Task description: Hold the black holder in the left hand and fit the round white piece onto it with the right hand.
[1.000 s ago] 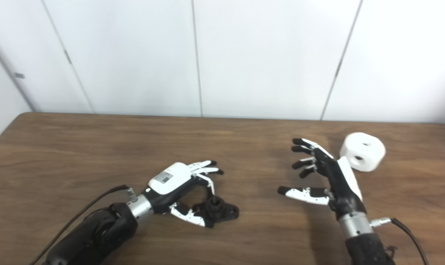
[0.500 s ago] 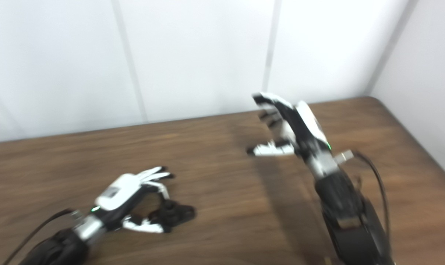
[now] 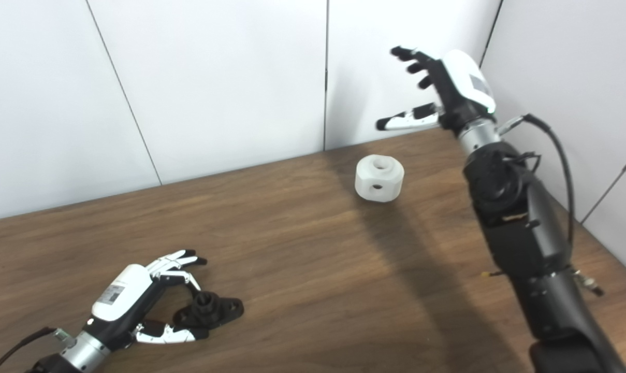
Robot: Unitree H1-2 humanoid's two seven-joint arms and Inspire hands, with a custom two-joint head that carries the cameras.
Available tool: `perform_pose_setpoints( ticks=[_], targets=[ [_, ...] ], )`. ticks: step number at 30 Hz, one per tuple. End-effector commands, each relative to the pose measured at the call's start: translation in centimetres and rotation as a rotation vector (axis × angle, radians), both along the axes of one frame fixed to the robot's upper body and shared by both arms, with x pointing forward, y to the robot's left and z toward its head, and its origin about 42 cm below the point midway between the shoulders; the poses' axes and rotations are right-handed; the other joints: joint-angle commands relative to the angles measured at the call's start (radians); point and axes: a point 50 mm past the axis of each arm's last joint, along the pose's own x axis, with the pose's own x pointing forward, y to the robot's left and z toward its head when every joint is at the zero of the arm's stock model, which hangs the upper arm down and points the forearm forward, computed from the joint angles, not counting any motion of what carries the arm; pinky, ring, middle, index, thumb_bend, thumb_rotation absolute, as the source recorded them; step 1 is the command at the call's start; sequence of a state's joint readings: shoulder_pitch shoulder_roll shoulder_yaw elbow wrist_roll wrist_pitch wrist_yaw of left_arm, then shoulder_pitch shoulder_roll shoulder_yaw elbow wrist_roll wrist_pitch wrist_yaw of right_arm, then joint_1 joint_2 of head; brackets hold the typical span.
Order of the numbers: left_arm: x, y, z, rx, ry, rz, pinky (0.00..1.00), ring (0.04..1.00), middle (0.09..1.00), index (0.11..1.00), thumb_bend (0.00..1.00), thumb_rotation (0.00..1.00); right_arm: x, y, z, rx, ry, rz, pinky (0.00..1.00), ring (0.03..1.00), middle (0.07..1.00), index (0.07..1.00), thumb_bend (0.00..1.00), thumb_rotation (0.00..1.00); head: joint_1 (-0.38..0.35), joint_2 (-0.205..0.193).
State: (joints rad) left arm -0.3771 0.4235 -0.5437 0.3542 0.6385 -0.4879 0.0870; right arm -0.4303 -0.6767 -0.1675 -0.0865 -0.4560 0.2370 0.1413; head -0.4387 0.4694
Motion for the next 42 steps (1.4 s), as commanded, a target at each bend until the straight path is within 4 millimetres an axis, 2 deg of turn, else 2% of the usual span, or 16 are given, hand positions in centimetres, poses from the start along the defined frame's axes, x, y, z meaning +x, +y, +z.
perform_pose_setpoints(
  ticks=[1, 3, 5, 8, 14, 21, 29, 33, 37, 42],
  targets=[
    [-3.0, 3.5, -5.5, 0.250, 0.172, 0.011, 0.90, 0.925, 0.855, 0.484, 0.52, 0.05, -0.2, -0.9, 2.7, -0.027, -0.022, 0.023, 0.72, 0.895, 0.946, 0.874, 0.81, 0.30, -0.001, 0.001],
    [-2.9, 3.6, -5.5, 0.255, 0.171, 0.010, 0.90, 0.929, 0.858, 0.484, 0.52, 0.05, -0.2, -1.3, 2.4, -0.019, 0.027, 0.044, 0.77, 0.926, 0.977, 0.896, 0.83, 0.33, 0.000, 0.002],
    [-2.9, 3.7, -5.5, 0.253, 0.170, 0.012, 0.90, 0.928, 0.856, 0.484, 0.52, 0.05, -0.1, -1.8, 1.8, -0.001, 0.097, 0.066, 0.85, 0.980, 0.996, 0.949, 0.86, 0.34, 0.003, 0.005],
    [-3.0, 3.8, -5.5, 0.249, 0.172, 0.019, 0.91, 0.932, 0.856, 0.485, 0.52, 0.05, 0.3, -1.9, 0.9, 0.003, 0.227, 0.059, 0.90, 0.998, 1.000, 0.989, 0.89, 0.34, 0.009, 0.006],
    [-3.3, 3.8, -5.4, 0.239, 0.165, 0.018, 0.88, 0.922, 0.848, 0.484, 0.52, 0.05, 1.1, -2.1, -0.6, 0.017, 0.377, 0.036, 0.87, 1.000, 1.000, 0.991, 0.98, 0.33, 0.019, 0.009],
    [-3.4, 3.7, -4.9, 0.224, 0.162, 0.020, 0.86, 0.909, 0.840, 0.484, 0.52, 0.05, 2.4, -2.7, -2.8, 0.023, 0.470, -0.011, 0.83, 0.994, 1.000, 0.998, 1.00, 0.46, 0.021, 0.005],
    [-3.4, 3.7, -4.8, 0.230, 0.153, 0.025, 0.85, 0.909, 0.838, 0.484, 0.52, 0.05, 3.0, -3.1, -4.8, 0.047, 0.548, -0.028, 0.84, 1.000, 1.000, 1.000, 1.00, 0.45, 0.028, 0.006],
    [-3.6, 3.5, -4.7, 0.223, 0.151, 0.022, 0.84, 0.904, 0.833, 0.484, 0.52, 0.05, 3.3, -3.0, -5.9, 0.044, 0.566, -0.057, 0.85, 1.000, 1.000, 1.000, 1.00, 0.39, 0.029, 0.009],
    [-3.6, 3.4, -4.5, 0.213, 0.150, 0.018, 0.84, 0.897, 0.829, 0.484, 0.52, 0.05, 3.6, -2.7, -7.0, 0.013, 0.571, -0.069, 0.78, 0.967, 1.000, 0.989, 1.00, 0.39, 0.034, 0.013],
    [-3.7, 2.9, -4.3, 0.218, 0.155, 0.018, 0.83, 0.889, 0.829, 0.484, 0.52, 0.05, 4.1, -1.8, -7.9, 0.010, 0.588, -0.051, 0.75, 0.944, 1.000, 0.982, 0.99, 0.35, 0.043, 0.019]
  ],
)
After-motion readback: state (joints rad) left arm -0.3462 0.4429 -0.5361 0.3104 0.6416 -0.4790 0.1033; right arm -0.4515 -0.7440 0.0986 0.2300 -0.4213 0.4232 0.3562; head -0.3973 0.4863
